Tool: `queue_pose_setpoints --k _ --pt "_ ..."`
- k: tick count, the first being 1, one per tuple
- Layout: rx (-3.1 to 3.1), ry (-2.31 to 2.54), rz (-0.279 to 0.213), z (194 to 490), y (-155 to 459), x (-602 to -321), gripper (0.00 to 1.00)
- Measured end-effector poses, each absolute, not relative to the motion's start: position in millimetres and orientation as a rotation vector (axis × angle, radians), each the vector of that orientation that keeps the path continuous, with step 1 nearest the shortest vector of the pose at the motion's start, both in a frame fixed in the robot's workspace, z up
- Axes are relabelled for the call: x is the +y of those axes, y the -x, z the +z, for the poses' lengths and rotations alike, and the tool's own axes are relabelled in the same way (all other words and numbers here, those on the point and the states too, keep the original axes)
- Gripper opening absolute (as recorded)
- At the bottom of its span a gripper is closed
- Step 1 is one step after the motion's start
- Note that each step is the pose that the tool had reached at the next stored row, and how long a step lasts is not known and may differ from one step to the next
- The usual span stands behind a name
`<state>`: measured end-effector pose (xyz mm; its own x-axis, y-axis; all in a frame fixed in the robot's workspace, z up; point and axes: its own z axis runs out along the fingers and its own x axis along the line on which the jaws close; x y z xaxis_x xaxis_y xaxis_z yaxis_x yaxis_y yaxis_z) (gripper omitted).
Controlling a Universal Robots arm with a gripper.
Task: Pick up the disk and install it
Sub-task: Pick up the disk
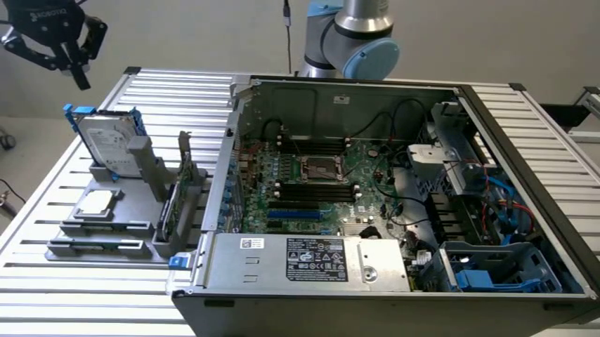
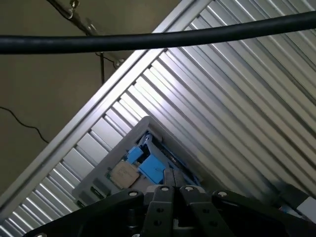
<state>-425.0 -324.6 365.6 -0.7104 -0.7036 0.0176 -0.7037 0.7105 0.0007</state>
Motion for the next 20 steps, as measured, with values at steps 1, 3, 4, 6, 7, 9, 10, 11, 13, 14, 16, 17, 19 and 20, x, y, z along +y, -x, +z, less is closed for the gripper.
queue_pose_setpoints --k 1,3,4,6,7,9,10,11,13,14,16,17,19,20 --pt "-2.879 -1.215 0.01 365.5 425.0 -324.6 0.11" --pt "-2.857 -1.266 0.01 365.3 425.0 -324.6 0.11" --pt "-2.846 -1.291 0.01 365.1 425.0 -324.6 0.11" --pt "-2.822 -1.344 0.011 364.9 425.0 -324.6 0.11" --pt "-2.81 -1.369 0.011 364.8 425.0 -324.6 0.11" --pt "-2.785 -1.42 0.012 364.6 425.0 -324.6 0.11" --pt "-2.772 -1.445 0.012 364.5 425.0 -324.6 0.11" --pt "-2.757 -1.472 0.012 364.4 425.0 -324.6 0.11" --pt "-2.731 -1.521 0.012 364.2 425.0 -324.6 0.11" --pt "-2.717 -1.546 0.013 364.1 425.0 -324.6 0.11" --pt "-2.688 -1.595 0.013 363.9 425.0 -324.6 0.11" --pt "-2.674 -1.619 0.013 363.8 425.0 -324.6 0.11" --pt "-2.644 -1.669 0.014 363.6 425.0 -324.6 0.11" --pt "-2.629 -1.693 0.014 363.5 425.0 -324.6 0.11"
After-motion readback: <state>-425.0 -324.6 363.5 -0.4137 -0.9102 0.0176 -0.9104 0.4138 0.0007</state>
